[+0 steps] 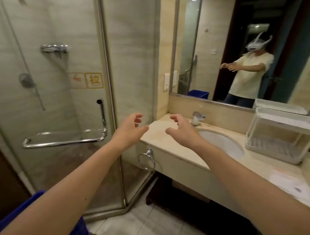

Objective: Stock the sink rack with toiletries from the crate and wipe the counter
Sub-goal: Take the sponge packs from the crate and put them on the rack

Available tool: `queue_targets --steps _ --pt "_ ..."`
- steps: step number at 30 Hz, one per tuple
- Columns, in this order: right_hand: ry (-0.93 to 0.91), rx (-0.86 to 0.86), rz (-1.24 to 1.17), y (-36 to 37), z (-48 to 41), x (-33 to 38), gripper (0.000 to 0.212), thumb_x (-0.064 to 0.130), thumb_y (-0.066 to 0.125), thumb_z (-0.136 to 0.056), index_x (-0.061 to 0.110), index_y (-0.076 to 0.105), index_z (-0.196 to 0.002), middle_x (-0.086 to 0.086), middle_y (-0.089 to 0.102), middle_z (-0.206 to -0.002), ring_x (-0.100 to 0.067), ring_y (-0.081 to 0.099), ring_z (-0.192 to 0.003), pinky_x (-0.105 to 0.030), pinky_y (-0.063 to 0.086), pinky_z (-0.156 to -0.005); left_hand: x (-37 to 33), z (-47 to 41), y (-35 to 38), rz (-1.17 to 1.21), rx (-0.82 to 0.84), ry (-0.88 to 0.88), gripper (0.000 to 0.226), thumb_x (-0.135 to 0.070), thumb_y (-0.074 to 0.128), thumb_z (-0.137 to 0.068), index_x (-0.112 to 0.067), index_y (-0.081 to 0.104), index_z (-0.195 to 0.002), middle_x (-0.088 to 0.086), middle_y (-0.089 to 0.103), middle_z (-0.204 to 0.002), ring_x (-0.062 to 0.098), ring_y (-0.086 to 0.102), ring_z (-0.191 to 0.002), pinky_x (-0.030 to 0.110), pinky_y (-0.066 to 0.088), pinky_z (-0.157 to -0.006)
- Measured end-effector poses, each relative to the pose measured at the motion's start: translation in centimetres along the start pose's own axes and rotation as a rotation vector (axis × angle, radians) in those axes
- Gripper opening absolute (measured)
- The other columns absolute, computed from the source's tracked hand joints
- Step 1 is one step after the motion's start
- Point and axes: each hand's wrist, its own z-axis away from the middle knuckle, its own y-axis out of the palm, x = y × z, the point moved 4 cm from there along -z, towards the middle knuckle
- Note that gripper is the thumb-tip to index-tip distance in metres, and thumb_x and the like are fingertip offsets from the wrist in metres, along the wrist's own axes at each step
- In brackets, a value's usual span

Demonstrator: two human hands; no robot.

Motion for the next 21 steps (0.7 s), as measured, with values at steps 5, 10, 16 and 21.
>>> queue_targets --steps 5,10,16,21 --pt "-0.052 0.125 0.060 5.2 -0.4 1.9 0.056 0.026 0.059 -0.087 0.018 0.042 -0.141 -0.003 0.043 -0.146 -0.019 0.044 -0.131 -0.034 0.039 -0.101 3.8 2.4 -3.3 -0.072 -0.064 -0.077 0.050 -0.029 0.065 -0.088 -0.019 0.049 -0.134 -0.001 0.056 -0.122 0.015 0.055 -0.111 0.039 0.045 -0.101" --pt "-0.112 0.231 0.066 10.9 -0.1 4.5 0.057 0.025 0.058 -0.087 0.016 0.043 -0.141 -0.006 0.044 -0.146 -0.021 0.043 -0.132 -0.035 0.038 -0.105 8.4 5.0 -6.8 -0.141 -0.134 -0.184 0.053 -0.031 0.066 -0.086 -0.021 0.048 -0.135 -0.004 0.056 -0.124 0.012 0.056 -0.111 0.037 0.044 -0.102" --pt "-0.173 0.361 0.085 18.2 1.5 8.2 0.058 0.027 0.059 -0.088 0.020 0.041 -0.142 -0.004 0.041 -0.147 -0.021 0.045 -0.131 -0.037 0.039 -0.106 13.2 8.5 -11.4 -0.208 -0.176 -0.280 0.054 -0.034 0.065 -0.087 -0.024 0.046 -0.136 -0.004 0.055 -0.128 0.011 0.054 -0.114 0.033 0.045 -0.098" --pt "-0.225 0.456 0.101 23.7 2.6 11.8 0.059 0.028 0.059 -0.089 0.021 0.039 -0.144 -0.003 0.039 -0.149 -0.021 0.047 -0.129 -0.035 0.041 -0.103 17.0 11.2 -14.9 -0.228 -0.177 -0.342 0.056 -0.036 0.063 -0.088 -0.025 0.042 -0.139 -0.005 0.053 -0.131 0.011 0.052 -0.117 0.035 0.047 -0.098"
